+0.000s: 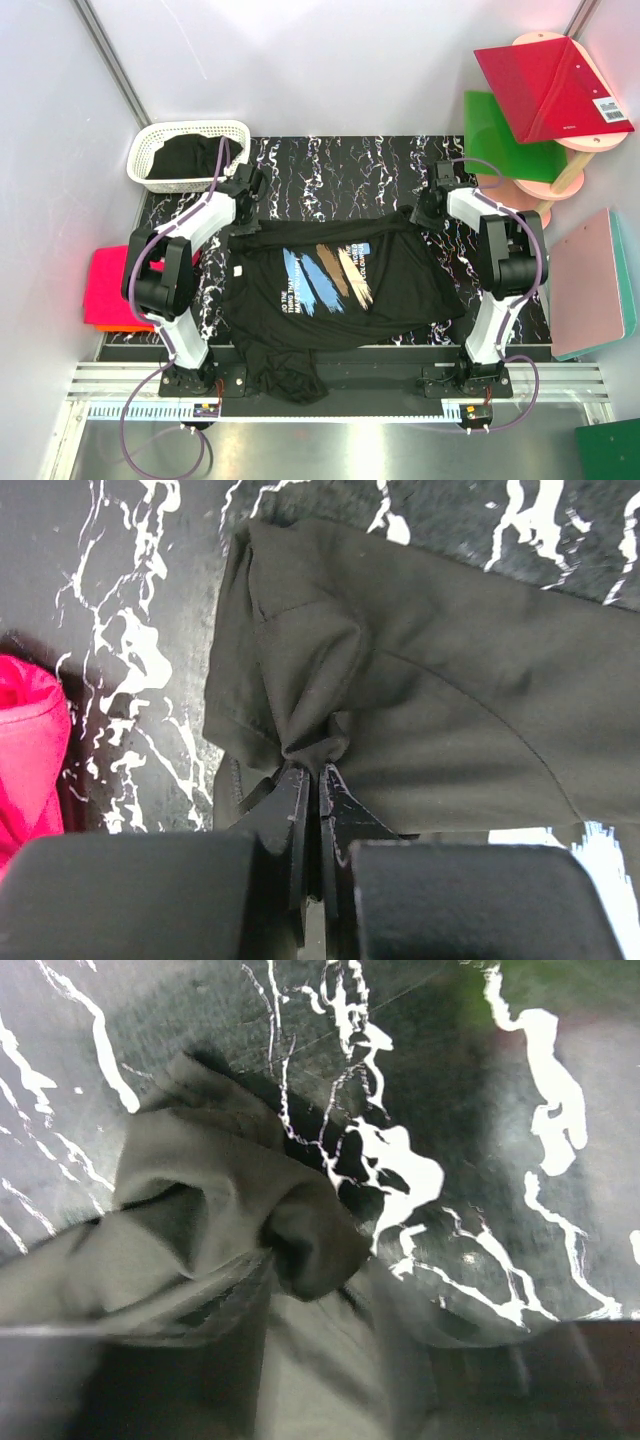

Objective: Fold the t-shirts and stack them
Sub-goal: Fold the flattened tshirt in 1/3 of the way

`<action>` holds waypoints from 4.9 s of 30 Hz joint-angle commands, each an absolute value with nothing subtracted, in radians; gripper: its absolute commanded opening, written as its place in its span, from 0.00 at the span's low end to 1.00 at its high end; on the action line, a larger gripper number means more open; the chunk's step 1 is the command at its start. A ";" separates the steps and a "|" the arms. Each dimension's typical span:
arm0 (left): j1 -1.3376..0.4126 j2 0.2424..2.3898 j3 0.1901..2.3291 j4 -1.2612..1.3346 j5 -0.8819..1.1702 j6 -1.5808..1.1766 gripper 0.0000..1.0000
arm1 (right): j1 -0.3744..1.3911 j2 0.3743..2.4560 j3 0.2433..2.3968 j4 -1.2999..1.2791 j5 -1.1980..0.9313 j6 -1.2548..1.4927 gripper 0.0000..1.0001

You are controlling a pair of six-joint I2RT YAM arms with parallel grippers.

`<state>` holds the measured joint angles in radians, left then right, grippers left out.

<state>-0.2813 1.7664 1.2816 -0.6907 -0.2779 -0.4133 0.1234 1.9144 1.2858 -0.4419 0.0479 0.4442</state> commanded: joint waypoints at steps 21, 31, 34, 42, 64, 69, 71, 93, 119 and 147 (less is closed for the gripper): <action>-0.233 1.640 1.224 -0.742 -0.423 -0.457 0.00 | 0.127 1.709 1.210 -0.330 0.047 0.486 0.00; -0.236 1.594 1.170 -0.775 -0.426 -0.471 0.00 | 0.129 1.684 1.187 -0.385 0.112 0.483 0.00; -0.241 1.600 1.160 -0.790 -0.443 -0.477 0.00 | 0.129 1.697 1.186 -0.423 0.135 0.480 0.00; -0.255 1.657 1.141 -0.804 -0.459 -0.495 0.00 | 0.129 1.781 1.167 -0.482 0.147 0.502 0.00; -0.301 1.546 1.017 -0.755 -0.511 -0.552 0.99 | 0.135 1.548 1.020 -0.298 0.040 0.466 1.00; -0.302 1.407 0.911 -0.646 -0.381 -0.563 0.93 | 0.140 1.526 1.005 -0.268 0.018 0.471 1.00; -0.307 1.367 0.865 -0.609 -0.341 -0.578 0.91 | 0.144 1.531 1.002 -0.259 0.005 0.477 1.00; -0.351 1.233 0.620 -0.377 -0.247 -0.588 0.56 | 0.184 1.598 1.014 -0.229 -0.031 0.502 1.00; -0.357 1.135 1.029 -0.526 -0.086 -0.543 0.00 | 0.212 1.644 1.006 -0.203 -0.049 0.491 1.00; -0.272 0.944 0.805 -0.747 0.181 -0.647 0.08 | 0.242 1.747 1.032 -0.134 -0.077 0.479 1.00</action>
